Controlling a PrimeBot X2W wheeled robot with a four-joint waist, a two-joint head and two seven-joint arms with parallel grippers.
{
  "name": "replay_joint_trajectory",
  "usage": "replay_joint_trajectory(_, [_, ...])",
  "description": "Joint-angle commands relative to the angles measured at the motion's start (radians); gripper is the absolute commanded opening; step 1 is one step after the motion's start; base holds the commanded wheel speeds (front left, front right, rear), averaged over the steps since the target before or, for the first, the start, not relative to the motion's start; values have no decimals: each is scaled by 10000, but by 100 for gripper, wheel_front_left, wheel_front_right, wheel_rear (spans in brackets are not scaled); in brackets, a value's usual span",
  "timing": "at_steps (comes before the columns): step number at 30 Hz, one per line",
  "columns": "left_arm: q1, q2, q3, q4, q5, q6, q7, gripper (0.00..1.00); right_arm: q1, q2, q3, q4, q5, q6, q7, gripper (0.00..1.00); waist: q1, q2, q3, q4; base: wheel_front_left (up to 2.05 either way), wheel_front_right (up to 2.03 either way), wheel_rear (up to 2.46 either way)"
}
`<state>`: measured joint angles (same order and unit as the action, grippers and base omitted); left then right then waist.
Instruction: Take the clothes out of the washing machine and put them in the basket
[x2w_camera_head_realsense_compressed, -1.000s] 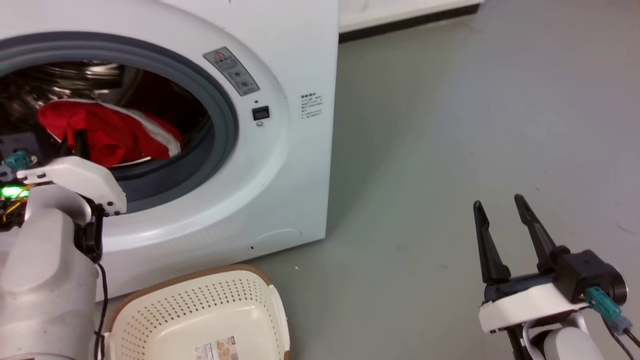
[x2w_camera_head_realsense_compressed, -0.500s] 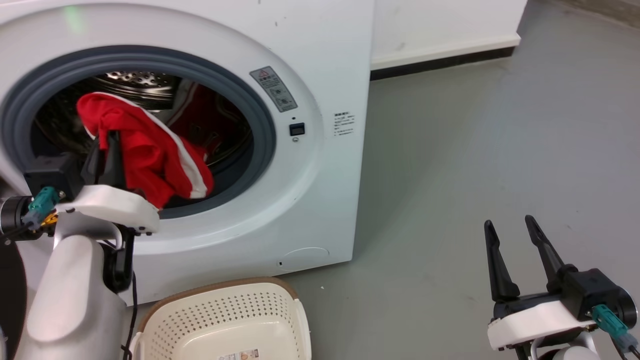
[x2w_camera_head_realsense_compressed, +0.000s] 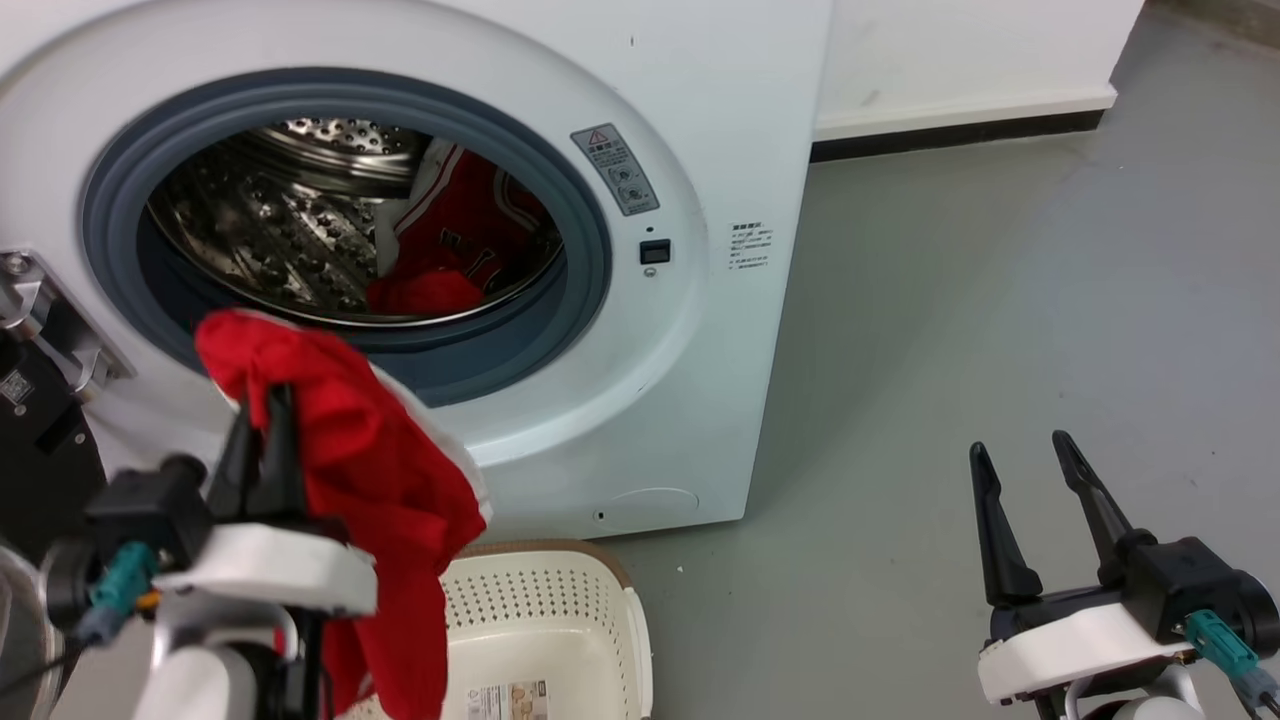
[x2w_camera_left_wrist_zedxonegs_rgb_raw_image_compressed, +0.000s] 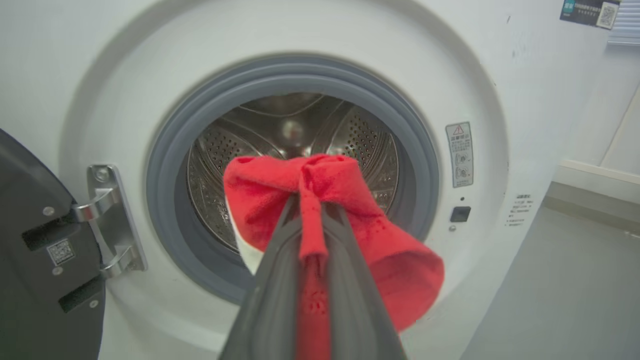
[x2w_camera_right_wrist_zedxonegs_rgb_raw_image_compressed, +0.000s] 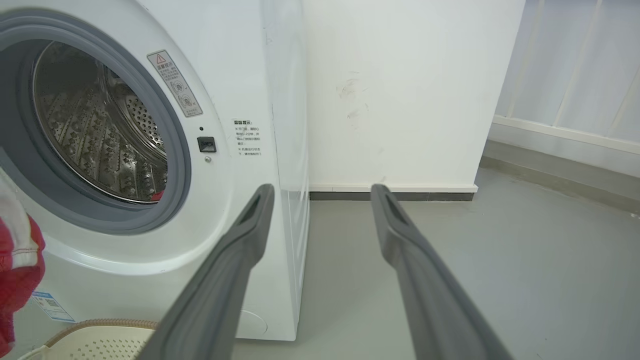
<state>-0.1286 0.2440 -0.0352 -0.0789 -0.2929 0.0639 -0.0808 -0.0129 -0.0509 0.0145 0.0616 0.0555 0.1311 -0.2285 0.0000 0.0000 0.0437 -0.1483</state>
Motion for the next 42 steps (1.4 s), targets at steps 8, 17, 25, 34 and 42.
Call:
replay_joint_trajectory(8, [1550, -505, -248, 307, -411, 237, 327, 0, -360, 11, 187, -231, -97, -7, 22, 100, 0, 0, 903, 92, 0, 0, 0])
replay_joint_trajectory(17, [1060, -590, -248, 2696, -850, -146, -114, 0, -1159, 16, 362, -271, 44, -7, -103, 100, 0, 0, 2491, 2, 0, 0, 0])
replay_joint_trajectory(25, [-874, -658, -488, 5642, -911, -839, -1065, 0, -2148, 15, 552, -189, 133, -7, -264, 100, 0, 0, 4118, -201, 0, 0, 0])
replay_joint_trajectory(34, [-2800, -585, -918, 8605, -584, -1234, -1456, 0, -2906, 15, 771, -161, 340, -7, -358, 100, 0, 0, 5611, -646, 0, 0, 0])
replay_joint_trajectory(42, [-4253, -638, -1055, 11160, -488, -1242, -1680, 0, -3419, 15, 969, -401, 505, -7, -372, 100, 0, 0, 6775, -1066, 0, 0, 0])
